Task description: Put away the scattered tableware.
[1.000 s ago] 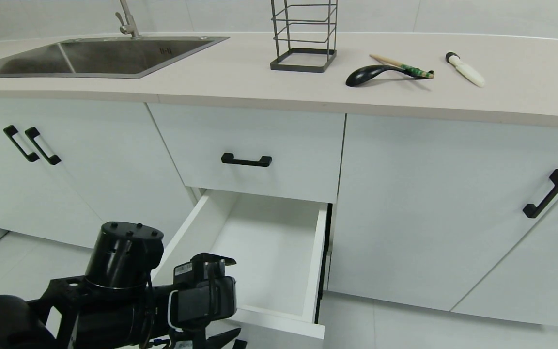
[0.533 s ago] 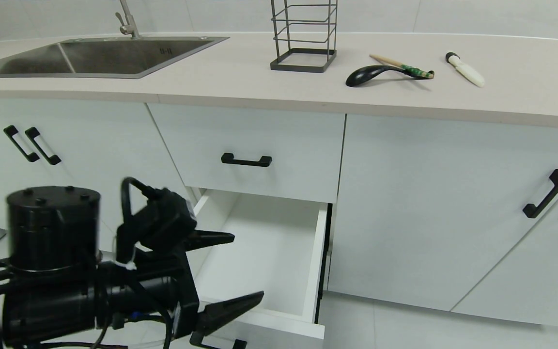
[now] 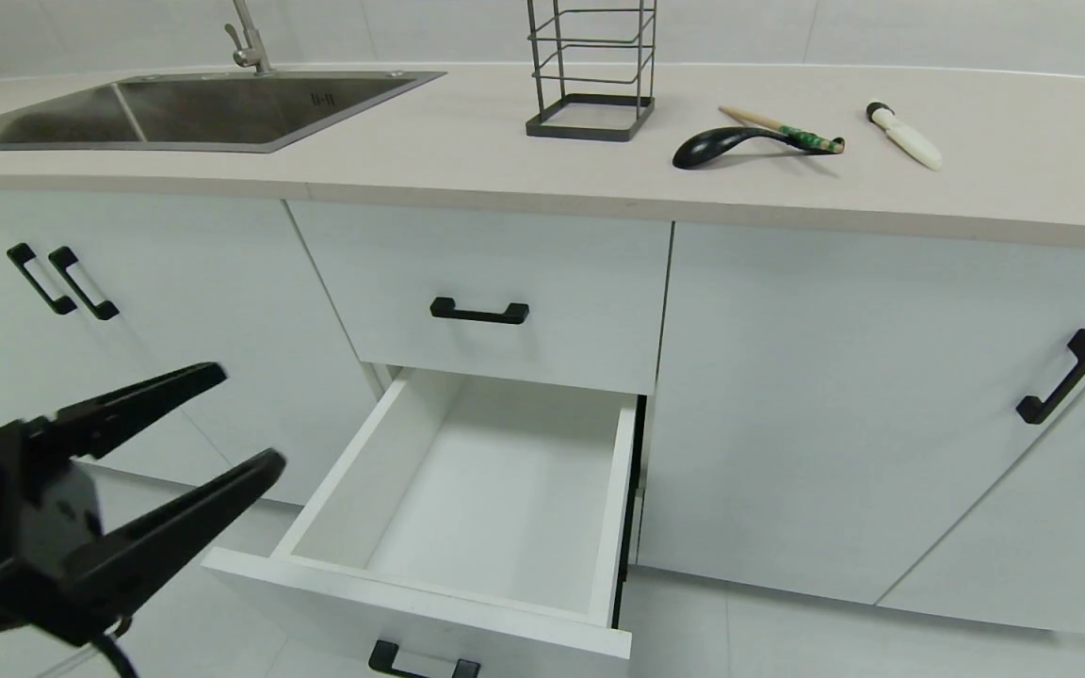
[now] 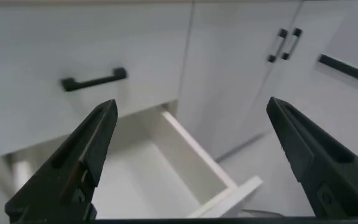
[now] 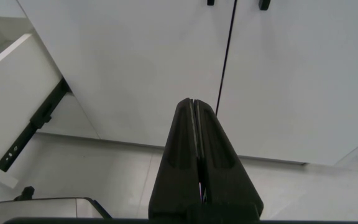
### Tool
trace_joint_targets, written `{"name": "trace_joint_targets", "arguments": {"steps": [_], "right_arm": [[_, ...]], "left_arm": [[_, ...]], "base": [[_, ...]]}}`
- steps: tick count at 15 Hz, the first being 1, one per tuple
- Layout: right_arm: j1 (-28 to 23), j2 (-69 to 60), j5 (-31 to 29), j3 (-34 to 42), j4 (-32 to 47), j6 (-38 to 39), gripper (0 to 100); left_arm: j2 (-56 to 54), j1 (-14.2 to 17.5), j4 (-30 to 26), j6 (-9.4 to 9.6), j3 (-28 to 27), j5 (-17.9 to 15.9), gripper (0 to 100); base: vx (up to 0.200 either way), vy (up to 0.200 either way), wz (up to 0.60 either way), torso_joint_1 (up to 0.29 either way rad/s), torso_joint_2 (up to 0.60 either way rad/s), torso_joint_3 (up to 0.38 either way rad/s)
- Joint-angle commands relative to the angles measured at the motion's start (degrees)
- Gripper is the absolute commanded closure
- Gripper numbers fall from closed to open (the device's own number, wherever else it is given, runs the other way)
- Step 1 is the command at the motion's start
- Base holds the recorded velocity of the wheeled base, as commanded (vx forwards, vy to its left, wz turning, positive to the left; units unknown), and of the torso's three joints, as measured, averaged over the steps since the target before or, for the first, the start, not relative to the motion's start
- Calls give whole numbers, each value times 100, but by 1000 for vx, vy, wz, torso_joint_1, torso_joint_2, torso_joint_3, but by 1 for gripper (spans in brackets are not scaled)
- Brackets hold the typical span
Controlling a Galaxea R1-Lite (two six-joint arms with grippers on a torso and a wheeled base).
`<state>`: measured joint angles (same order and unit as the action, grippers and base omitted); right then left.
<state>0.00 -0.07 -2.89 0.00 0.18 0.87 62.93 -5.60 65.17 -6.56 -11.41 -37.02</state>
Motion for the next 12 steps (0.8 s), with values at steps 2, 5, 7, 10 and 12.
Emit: {"name": "trace_joint_targets", "arguments": {"steps": [2,5,7,10,12], "right_arm": [[0,7,104,0,8,-34,100],[0,7,166,0,-1,-25,100],[0,7,166,0,-1,-34,100],[0,7,166,0,-1,-25,100],[0,7,166,0,8,-25,100]], "left_arm": [[-2496,1131,294,304,1115,-33,0],[-4851,1122,-2580,339,1027,-42,0],[-6029,718,-4583,410,631,-191,0],[-6266,542,-5515,594,412,-253,0],[-6293,551,-5682,805,1106,222,0]], "base": [[0,0,0,0,0,0],[0,0,0,0,0,0],[0,0,0,0,0,0],[0,0,0,0,0,0],[0,0,0,0,0,0]]}}
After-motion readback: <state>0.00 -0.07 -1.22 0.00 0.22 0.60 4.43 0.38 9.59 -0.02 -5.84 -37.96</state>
